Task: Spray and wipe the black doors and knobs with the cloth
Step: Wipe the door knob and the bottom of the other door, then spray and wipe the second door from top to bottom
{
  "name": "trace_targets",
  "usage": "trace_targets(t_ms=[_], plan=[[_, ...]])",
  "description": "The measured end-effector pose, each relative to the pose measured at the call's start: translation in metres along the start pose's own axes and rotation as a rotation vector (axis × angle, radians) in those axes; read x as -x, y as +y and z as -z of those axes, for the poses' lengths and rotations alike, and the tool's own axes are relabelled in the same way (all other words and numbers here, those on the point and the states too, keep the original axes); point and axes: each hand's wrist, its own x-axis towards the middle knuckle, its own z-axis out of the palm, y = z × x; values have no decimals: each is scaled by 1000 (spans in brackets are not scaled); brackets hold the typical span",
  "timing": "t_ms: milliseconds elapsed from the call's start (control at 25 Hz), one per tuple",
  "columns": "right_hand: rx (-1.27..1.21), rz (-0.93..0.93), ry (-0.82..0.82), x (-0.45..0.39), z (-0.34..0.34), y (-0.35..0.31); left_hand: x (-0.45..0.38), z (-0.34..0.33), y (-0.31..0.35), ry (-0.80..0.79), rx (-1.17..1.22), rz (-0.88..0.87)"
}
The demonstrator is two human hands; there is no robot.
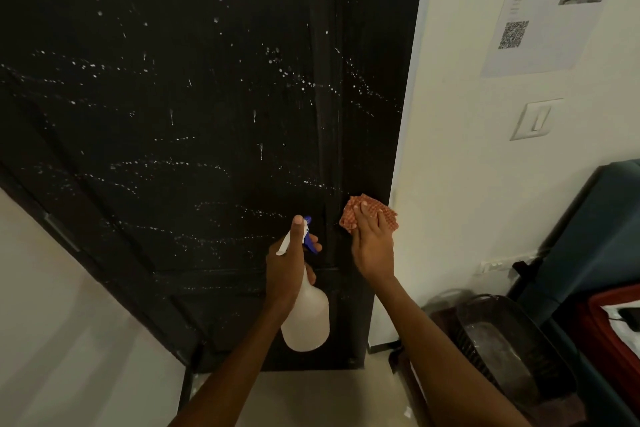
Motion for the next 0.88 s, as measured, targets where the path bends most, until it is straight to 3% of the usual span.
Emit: trace_targets(t_ms=[80,200,320,400,520,600,680,880], plan=[[248,161,-17,-5,1,1,-4,-4,3,-7,-5,-3],[504,413,-180,-12,12,1,-8,-8,8,0,-10,-20],[539,538,-198,-30,13,5,-9,-9,17,2,-4,-68],[208,356,-153,-33,7,6,-11,-8,23,9,-1,-80],[-620,-407,28,-24,16,-6,-13,0,30,21,9,-100],[-918,-672,232,-20,35,-11,-11,6,32,33,20,-120],[-990,-694,287,-17,58,-20,-12,10,35,40,40,-147],[-1028,-488,443,-50,97,-91,-19,14,90,54,61,-219]])
